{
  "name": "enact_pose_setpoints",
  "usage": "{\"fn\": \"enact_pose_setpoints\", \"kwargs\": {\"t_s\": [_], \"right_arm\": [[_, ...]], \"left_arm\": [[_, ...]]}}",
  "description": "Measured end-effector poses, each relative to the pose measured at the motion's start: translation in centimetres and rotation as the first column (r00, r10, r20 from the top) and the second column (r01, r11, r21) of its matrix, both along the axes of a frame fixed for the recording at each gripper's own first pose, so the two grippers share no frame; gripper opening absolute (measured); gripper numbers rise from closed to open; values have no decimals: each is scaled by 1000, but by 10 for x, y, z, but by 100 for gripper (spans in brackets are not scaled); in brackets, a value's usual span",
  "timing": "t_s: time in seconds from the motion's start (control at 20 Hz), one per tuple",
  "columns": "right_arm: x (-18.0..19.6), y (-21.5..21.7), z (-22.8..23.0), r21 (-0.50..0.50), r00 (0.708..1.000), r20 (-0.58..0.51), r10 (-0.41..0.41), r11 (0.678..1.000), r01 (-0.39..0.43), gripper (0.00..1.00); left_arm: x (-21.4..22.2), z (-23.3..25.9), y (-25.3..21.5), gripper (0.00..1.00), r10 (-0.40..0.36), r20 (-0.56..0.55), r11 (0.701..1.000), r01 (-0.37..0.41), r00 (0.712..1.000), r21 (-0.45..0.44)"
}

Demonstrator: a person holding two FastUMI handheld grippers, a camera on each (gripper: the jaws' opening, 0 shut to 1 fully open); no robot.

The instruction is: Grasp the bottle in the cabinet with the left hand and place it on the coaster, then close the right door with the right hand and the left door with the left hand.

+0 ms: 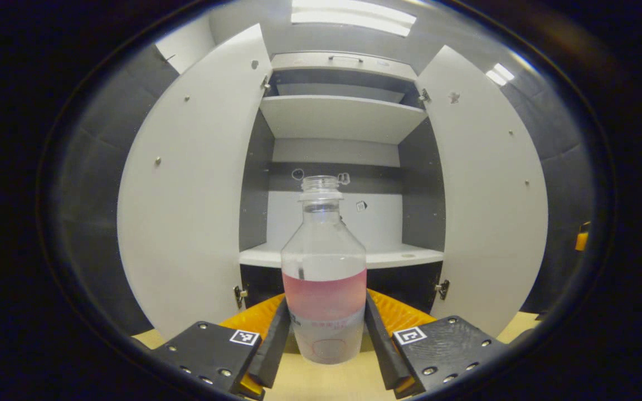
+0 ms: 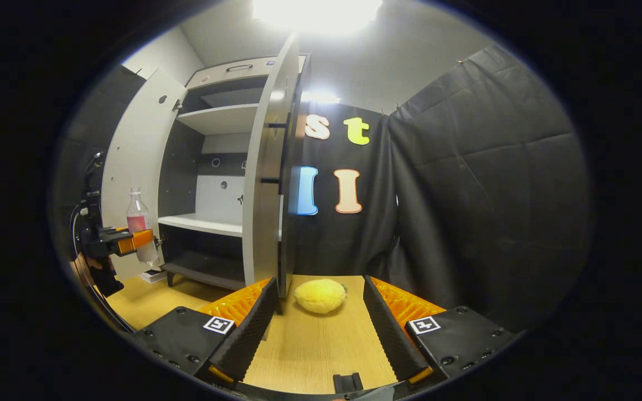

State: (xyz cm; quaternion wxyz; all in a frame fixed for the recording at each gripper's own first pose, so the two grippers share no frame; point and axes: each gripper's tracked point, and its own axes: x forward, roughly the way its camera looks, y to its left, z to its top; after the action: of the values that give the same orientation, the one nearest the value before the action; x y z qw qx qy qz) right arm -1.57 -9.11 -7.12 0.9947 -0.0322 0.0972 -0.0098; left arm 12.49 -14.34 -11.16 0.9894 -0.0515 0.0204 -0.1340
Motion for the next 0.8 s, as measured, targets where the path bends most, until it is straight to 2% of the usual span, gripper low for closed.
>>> {"fn": "enact_pose_setpoints", "kwargs": {"t_s": [0.15, 0.25, 0.4, 0.8], "right_arm": [[-1, 3, 3, 5, 1000, 0, 9, 1000, -9, 98], [-1, 5, 6, 6, 1000, 8, 11, 1000, -11, 98], [-3, 3, 9, 9, 1000, 10, 2, 1000, -2, 98], [-12, -1, 12, -27, 1000, -4, -17, 999, 17, 98]], "left_arm": [[-20, -24, 0, 72, -19, -15, 1000, 19, 1000, -20], [-31, -39, -4, 72, -36, -11, 999, 36, 999, 7], [-45, -70, -11, 72, -60, -64, 997, 63, 996, 44], [-67, -155, -20, 72, -61, -199, 997, 70, 978, 38]]}}
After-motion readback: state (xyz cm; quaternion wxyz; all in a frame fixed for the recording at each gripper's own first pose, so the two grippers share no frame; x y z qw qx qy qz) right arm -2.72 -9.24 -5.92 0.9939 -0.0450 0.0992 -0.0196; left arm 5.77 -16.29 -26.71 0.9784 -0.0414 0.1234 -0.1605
